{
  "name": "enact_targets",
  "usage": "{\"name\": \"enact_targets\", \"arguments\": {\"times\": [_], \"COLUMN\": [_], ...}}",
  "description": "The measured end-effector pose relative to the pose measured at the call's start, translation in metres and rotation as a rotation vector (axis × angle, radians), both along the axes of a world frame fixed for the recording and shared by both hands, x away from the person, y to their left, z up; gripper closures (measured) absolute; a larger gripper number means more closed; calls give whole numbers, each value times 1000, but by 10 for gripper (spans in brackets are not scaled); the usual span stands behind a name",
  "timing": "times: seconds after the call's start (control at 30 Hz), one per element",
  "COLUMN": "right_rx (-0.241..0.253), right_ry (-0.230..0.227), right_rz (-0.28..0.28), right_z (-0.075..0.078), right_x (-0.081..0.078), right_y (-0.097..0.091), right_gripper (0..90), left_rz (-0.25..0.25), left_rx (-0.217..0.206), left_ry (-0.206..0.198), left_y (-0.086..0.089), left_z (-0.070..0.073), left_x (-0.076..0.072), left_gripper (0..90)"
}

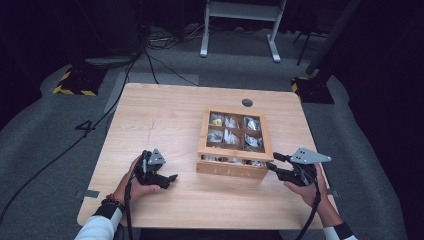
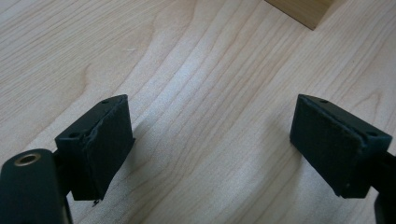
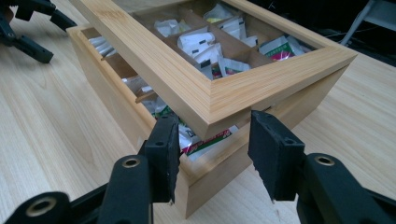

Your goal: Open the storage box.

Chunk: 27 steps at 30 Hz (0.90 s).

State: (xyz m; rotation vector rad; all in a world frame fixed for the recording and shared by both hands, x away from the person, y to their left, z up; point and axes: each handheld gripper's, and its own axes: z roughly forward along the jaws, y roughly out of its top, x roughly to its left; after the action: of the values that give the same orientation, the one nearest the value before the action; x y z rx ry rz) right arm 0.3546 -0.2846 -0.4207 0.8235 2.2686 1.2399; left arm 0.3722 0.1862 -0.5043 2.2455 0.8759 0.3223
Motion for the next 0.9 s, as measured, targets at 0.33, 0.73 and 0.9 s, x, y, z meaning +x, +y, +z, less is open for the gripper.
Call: {"name": "enact_targets", "arguments": {"times": [0.33,0.73,0.9], "right_rx": [1,16,17], "right_ry": [-30,-60,-60], "right_rz": [-6,-17,-19], "right_z": [6,12,14], "right_x": [1,3,3], "right_y": [0,1,1], "right_gripper": [534,525,523], "left_rz": [2,7,2], "left_rx": [0,2,9], "left_ry": [0,4,10], "left_y": [0,-1,-3], "left_z": [0,0,3], "left_x": [0,0,1], "left_gripper": [133,133,154]}}
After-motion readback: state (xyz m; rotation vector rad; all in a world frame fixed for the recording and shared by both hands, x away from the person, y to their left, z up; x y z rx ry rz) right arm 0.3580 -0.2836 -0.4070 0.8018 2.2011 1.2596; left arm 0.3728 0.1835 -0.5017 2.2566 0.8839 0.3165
